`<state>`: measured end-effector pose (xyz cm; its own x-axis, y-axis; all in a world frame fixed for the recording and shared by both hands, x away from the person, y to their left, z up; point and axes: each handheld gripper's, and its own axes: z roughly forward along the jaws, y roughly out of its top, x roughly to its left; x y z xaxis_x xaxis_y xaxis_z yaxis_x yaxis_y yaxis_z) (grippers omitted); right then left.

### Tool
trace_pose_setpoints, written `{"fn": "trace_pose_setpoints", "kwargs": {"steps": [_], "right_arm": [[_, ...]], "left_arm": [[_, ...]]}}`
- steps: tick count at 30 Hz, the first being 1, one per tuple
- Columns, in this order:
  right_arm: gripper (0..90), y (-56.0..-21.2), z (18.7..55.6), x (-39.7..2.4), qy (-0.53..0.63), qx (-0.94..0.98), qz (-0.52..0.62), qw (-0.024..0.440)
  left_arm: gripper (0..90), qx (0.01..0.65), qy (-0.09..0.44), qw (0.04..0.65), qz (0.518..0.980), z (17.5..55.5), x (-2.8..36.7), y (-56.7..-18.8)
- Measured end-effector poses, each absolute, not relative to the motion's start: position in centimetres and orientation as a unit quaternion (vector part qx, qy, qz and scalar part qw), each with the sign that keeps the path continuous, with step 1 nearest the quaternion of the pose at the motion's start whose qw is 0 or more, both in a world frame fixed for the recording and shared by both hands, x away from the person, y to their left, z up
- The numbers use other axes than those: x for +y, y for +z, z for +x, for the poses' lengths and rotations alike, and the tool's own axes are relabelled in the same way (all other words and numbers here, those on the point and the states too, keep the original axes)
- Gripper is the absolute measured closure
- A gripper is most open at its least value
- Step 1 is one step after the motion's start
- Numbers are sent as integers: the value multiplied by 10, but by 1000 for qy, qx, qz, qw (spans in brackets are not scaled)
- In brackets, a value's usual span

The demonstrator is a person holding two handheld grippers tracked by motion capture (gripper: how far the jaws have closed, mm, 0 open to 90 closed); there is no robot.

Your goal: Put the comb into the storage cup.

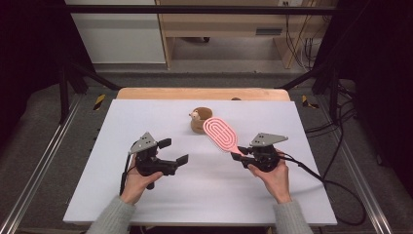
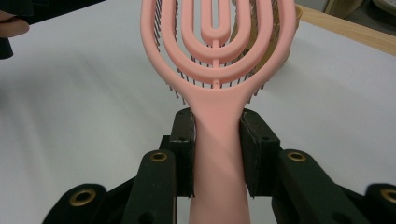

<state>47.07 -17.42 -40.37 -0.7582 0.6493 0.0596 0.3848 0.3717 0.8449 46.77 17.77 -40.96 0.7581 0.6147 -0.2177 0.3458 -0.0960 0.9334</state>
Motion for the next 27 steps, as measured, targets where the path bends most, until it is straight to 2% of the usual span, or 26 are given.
{"fn": "trace_pose_setpoints", "kwargs": {"steps": [27], "right_arm": [[693, -404, 469, -173, 466, 816, 313, 141]], "left_arm": [[22, 325, 90, 598, 727, 474, 145, -407]]}}
